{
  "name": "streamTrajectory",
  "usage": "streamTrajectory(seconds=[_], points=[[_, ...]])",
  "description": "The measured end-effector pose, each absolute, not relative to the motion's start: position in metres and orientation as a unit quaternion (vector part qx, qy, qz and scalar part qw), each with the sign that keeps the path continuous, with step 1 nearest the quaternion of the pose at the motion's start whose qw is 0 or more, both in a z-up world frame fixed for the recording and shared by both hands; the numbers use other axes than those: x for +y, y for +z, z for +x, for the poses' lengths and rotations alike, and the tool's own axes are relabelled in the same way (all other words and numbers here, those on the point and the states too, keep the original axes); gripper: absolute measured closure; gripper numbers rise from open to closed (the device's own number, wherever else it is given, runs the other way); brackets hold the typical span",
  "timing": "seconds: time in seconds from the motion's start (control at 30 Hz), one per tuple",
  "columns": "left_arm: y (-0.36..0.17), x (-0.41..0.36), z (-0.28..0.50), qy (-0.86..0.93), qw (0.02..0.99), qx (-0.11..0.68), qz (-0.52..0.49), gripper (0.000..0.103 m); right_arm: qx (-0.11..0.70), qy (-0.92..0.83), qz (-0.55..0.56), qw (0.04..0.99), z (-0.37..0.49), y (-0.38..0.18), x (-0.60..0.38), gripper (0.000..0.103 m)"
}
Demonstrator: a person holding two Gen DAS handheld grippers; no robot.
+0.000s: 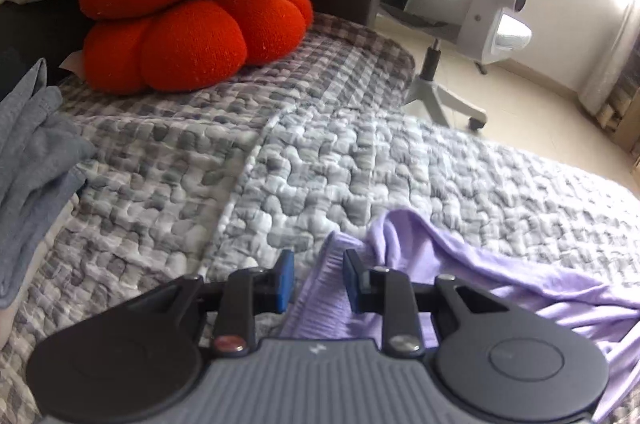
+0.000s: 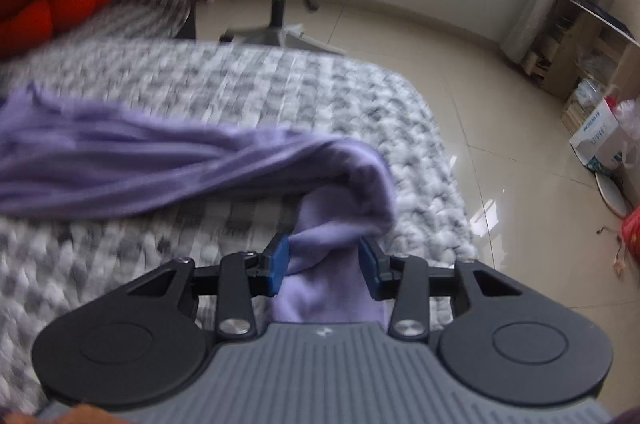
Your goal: Fold clothes
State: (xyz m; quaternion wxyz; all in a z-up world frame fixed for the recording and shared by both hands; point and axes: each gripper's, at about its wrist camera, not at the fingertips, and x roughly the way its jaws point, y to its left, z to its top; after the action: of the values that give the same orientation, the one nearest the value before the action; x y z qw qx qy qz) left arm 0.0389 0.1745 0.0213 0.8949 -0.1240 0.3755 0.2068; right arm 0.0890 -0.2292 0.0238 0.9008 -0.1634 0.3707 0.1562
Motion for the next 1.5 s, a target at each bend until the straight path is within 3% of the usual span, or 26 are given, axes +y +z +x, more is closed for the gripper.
streamTrajectory(seconds=[0.03,0.07,0.13,0.47,0.57,0.7,0.73,0.8,0.87,0.9,1.0,1.07,1.2,1.5], points=[[0.022,0.172,0.039,0.211,0.895,0.374,-0.123,0.093,0.373,0.160,-0.182,0.896,0.088,0.020,-0.225,0.068],[0.022,0.170,0.039,0.214,0.895,0.372,-0.123,0.103,0.364,0.152,-0.187,0.900,0.086,0.022,-0.226,0.085],[0.023,0.166,0.038,0.222,0.895,0.369,-0.113,0.103,0.347,0.136,-0.198,0.907,0.082,0.028,-0.229,0.099],[0.038,0.186,0.026,0.244,0.899,0.328,-0.158,0.103,0.086,-0.028,-0.264,0.960,0.045,0.095,-0.263,0.103],[0.036,0.188,0.025,0.241,0.898,0.333,-0.160,0.103,0.127,-0.027,-0.271,0.954,0.044,0.084,-0.274,0.103],[0.035,0.187,0.024,0.207,0.899,0.349,-0.164,0.103,0.241,0.039,-0.222,0.944,0.053,0.059,-0.282,0.103],[0.034,0.185,0.024,0.193,0.898,0.355,-0.172,0.102,0.269,0.058,-0.205,0.939,0.057,0.055,-0.282,0.101],[0.035,0.181,0.022,0.175,0.899,0.357,-0.184,0.100,0.282,0.080,-0.190,0.937,0.064,0.054,-0.277,0.086],[0.036,0.177,0.022,0.167,0.901,0.356,-0.184,0.093,0.285,0.091,-0.176,0.938,0.071,0.059,-0.272,0.047],[0.037,0.175,0.022,0.172,0.901,0.356,-0.178,0.086,0.286,0.096,-0.168,0.939,0.075,0.062,-0.269,0.041],[0.034,0.172,0.025,0.181,0.901,0.357,-0.168,0.076,0.287,0.117,-0.122,0.943,0.091,0.079,-0.267,0.038],[0.033,0.173,0.026,0.183,0.898,0.361,-0.171,0.073,0.296,0.116,-0.080,0.945,0.107,0.089,-0.269,0.032],[0.032,0.172,0.028,0.186,0.900,0.362,-0.155,0.065,0.331,0.130,-0.043,0.934,0.142,0.081,-0.269,0.030],[0.022,0.167,0.042,0.195,0.896,0.381,-0.122,0.064,0.341,0.197,-0.138,0.909,0.155,0.046,-0.233,0.030]])
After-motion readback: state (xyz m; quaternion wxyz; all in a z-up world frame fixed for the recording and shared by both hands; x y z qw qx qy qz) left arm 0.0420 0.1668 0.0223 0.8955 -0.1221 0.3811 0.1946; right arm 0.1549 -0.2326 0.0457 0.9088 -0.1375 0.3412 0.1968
